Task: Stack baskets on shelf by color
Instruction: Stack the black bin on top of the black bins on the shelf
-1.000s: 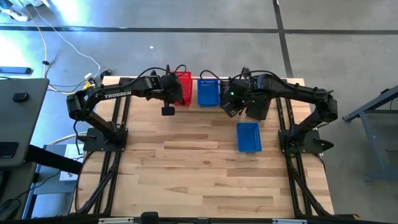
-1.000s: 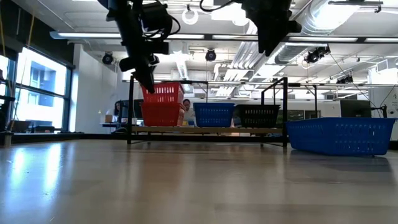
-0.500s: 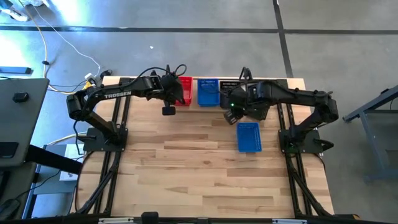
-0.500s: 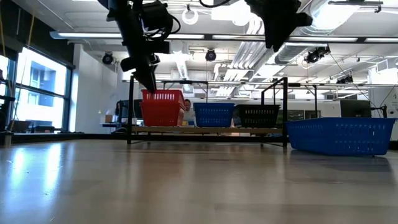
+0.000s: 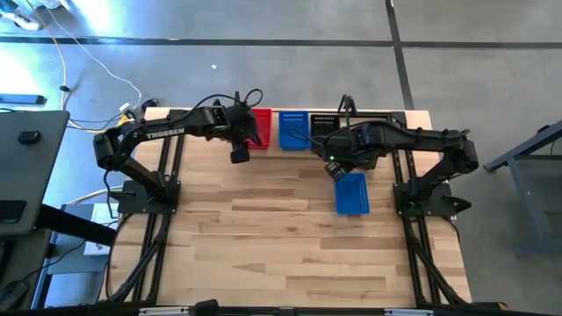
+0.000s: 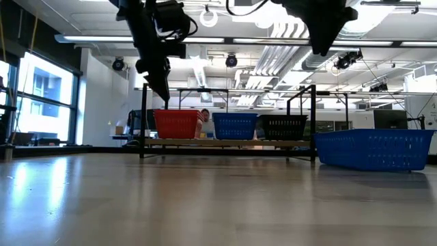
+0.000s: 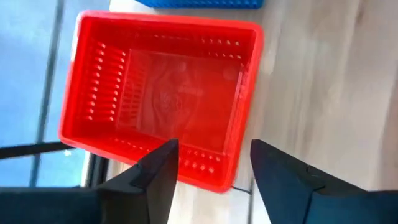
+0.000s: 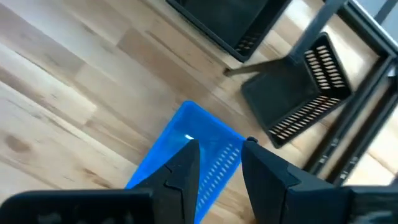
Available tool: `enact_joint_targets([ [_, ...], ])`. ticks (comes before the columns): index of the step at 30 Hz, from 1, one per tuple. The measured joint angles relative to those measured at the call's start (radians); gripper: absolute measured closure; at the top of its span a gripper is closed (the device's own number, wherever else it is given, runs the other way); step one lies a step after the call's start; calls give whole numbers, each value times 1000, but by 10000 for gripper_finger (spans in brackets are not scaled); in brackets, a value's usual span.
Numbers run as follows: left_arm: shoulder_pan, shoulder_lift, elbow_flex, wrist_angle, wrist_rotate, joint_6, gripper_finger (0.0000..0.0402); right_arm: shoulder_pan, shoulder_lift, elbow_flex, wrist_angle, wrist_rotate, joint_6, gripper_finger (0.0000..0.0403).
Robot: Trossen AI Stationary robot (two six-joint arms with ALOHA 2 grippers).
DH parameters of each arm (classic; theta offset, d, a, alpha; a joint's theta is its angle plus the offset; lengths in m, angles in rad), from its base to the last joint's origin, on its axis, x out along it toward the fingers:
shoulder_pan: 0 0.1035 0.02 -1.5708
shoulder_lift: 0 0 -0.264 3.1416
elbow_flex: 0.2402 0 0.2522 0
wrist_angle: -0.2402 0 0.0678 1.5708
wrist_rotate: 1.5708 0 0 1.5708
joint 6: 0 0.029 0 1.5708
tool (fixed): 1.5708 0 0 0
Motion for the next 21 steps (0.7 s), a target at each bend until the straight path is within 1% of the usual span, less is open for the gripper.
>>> enact_joint_targets([
  [2, 0, 0, 28, -43, 9, -9, 202, -4, -6, 0, -14, 12, -22, 297],
  [5, -1, 0, 75, -97, 13, -23, 195, -10, -26, 0, -14, 60, -45, 297],
  [12, -1, -1, 193, -198, 27, -95, 199, -43, -100, 0, -15, 127, -99, 297],
  [19, -1, -2, 248, -209, 27, -98, 199, -106, -157, -5, -13, 142, -169, 297],
  [21, -1, -3, 254, -205, 27, -98, 199, -132, -182, -47, -8, 144, -183, 297],
])
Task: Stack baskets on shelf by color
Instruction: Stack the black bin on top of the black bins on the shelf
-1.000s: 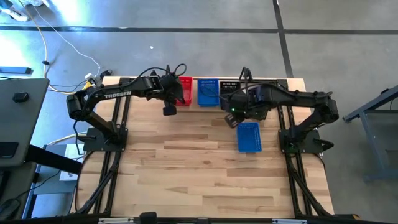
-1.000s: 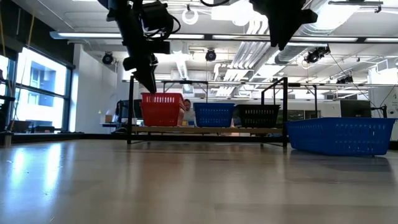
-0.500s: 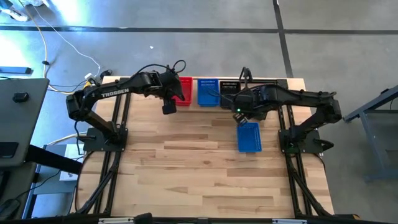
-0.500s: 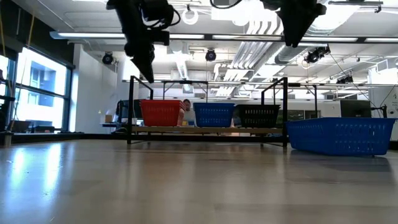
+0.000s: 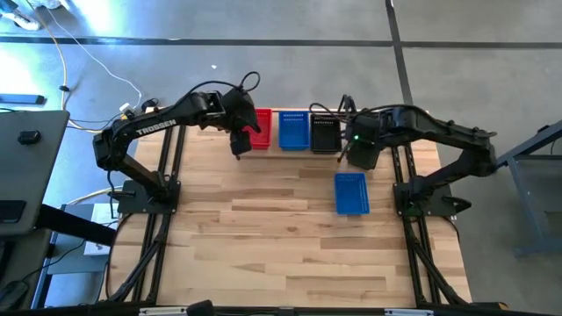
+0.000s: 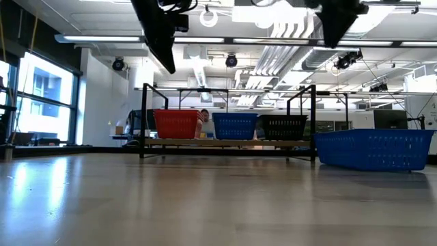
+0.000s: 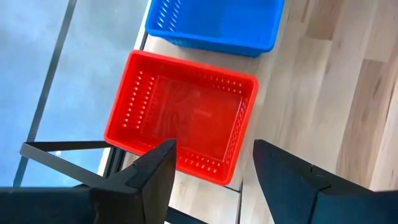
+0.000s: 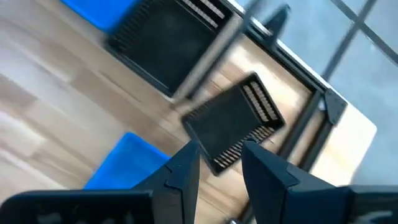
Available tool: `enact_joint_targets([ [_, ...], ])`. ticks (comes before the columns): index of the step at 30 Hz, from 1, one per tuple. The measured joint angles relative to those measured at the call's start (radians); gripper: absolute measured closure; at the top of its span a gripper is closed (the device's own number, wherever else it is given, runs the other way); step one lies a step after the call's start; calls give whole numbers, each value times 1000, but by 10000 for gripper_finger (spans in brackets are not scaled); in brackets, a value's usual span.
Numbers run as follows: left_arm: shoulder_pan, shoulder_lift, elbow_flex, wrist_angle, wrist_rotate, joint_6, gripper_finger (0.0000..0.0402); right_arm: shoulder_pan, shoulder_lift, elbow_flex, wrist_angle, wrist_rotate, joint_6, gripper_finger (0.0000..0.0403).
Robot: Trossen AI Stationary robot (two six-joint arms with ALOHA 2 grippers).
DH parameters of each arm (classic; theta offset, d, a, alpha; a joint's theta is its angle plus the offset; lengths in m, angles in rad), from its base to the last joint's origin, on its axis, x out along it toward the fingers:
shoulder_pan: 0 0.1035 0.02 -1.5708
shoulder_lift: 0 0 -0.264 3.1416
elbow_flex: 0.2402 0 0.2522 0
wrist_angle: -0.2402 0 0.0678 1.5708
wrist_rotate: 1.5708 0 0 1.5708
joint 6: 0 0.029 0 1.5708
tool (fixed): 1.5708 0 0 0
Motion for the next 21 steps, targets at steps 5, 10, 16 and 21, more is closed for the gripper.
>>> enact_joint_targets([
  [5, 0, 0, 0, 1, 0, 3, 199, -63, -92, -167, 47, -27, -29, 297],
  [10, 0, 0, 0, 1, -1, 3, 199, -142, -188, -320, 189, -146, -156, 297],
  [16, 0, 0, 0, 1, -2, 2, 199, -264, -275, -515, 365, -369, -318, 297],
  [21, 0, 0, 0, 2, -2, 0, 199, -339, -288, -625, 469, -497, -389, 297],
])
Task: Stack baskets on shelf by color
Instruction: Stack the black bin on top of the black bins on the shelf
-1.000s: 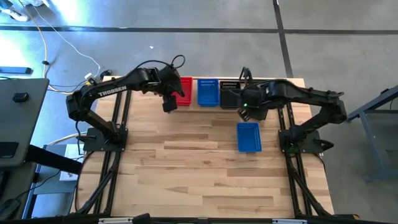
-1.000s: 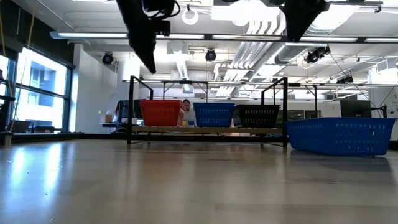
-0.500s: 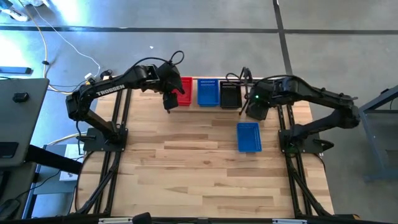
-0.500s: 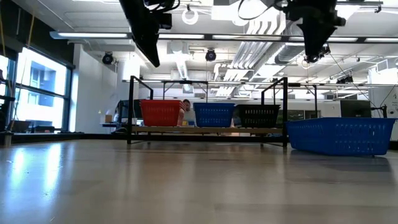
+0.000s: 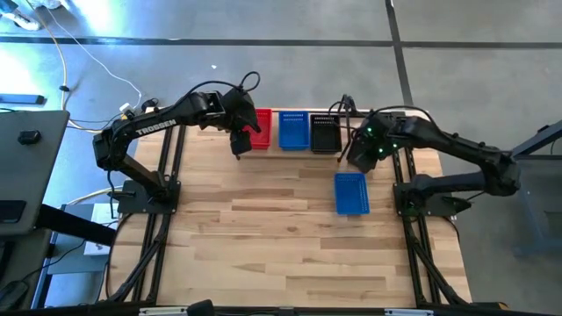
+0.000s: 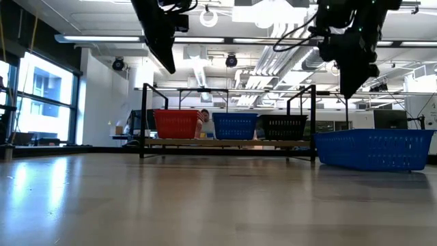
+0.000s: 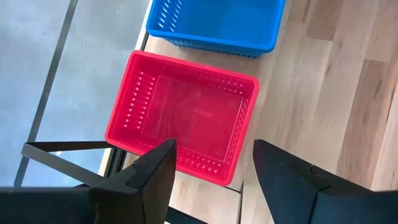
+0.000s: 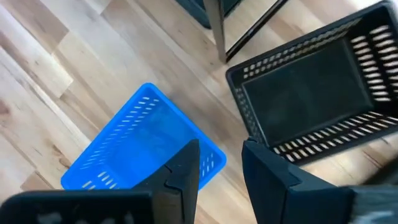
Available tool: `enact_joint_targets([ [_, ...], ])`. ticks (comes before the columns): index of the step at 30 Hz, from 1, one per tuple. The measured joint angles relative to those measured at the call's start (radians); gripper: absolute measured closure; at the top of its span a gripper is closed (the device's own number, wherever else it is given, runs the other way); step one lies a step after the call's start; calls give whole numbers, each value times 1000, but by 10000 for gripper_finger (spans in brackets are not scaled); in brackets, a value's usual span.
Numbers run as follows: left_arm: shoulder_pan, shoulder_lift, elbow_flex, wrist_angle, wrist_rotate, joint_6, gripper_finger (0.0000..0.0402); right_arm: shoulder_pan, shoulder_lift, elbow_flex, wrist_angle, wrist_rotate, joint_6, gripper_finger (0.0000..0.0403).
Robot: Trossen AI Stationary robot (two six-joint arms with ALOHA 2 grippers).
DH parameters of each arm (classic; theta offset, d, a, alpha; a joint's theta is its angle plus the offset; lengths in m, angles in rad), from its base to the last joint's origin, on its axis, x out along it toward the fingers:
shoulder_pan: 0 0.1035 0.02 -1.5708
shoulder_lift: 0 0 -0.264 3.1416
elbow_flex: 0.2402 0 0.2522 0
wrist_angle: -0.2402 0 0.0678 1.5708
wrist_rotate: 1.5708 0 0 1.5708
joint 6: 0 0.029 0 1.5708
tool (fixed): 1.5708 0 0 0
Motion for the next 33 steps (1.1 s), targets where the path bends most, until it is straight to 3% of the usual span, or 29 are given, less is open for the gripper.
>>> enact_joint_targets([
  [13, 0, 0, 0, 1, 0, -27, 200, -12, 6, -103, 135, 22, -158, 284],
  [33, 0, 1, 0, 17, -2, -53, 200, -7, 211, -106, 151, 121, -243, 277],
])
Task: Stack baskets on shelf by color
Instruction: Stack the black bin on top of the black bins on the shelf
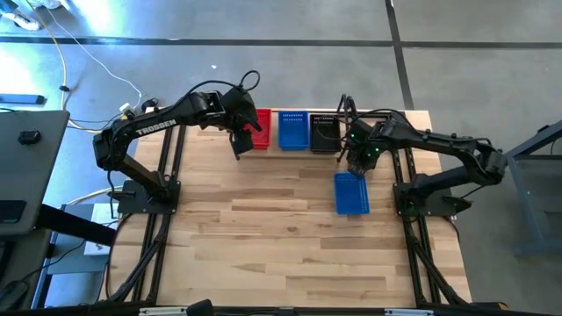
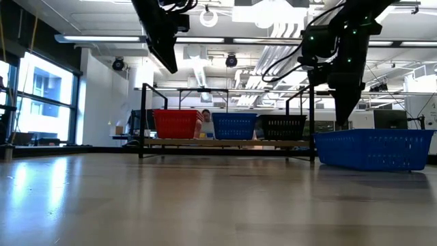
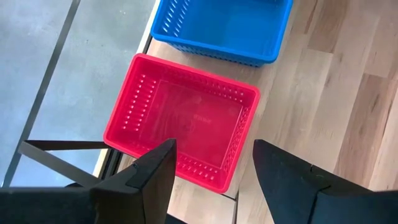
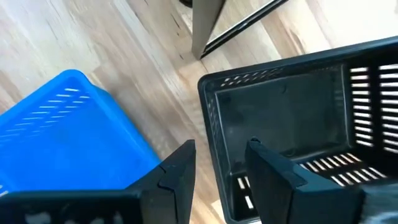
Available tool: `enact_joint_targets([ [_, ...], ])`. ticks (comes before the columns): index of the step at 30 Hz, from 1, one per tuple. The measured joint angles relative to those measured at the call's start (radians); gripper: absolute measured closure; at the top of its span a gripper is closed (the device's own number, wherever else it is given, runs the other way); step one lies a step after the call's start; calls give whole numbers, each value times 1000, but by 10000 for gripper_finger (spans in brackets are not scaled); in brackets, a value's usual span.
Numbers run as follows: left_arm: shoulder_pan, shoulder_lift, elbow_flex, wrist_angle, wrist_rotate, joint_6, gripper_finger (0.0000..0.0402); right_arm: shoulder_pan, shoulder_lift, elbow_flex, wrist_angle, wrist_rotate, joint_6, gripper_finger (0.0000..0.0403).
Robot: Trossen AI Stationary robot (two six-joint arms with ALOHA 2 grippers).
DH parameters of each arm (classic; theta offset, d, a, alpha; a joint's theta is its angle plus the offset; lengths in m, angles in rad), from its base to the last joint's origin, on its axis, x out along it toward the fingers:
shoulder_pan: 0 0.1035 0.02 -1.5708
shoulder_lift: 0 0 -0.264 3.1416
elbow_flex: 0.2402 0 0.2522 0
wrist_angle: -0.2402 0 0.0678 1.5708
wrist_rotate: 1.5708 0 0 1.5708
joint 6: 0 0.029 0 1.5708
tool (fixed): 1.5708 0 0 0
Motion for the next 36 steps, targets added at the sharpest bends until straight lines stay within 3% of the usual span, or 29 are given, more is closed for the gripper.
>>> enact_joint_targets([
  [7, 0, 0, 0, 1, -1, 0, 200, 0, -37, 30, -40, 0, 18, 277],
  [15, 0, 0, 0, 1, -3, 0, 200, -31, -119, 50, -108, 88, 129, 277],
  [25, 0, 0, 0, 5, -2, 0, 200, -205, -149, 50, -149, 150, 413, 277],
  [36, 0, 0, 0, 5, -2, 2, 200, -394, -146, 50, -149, 81, 640, 277],
])
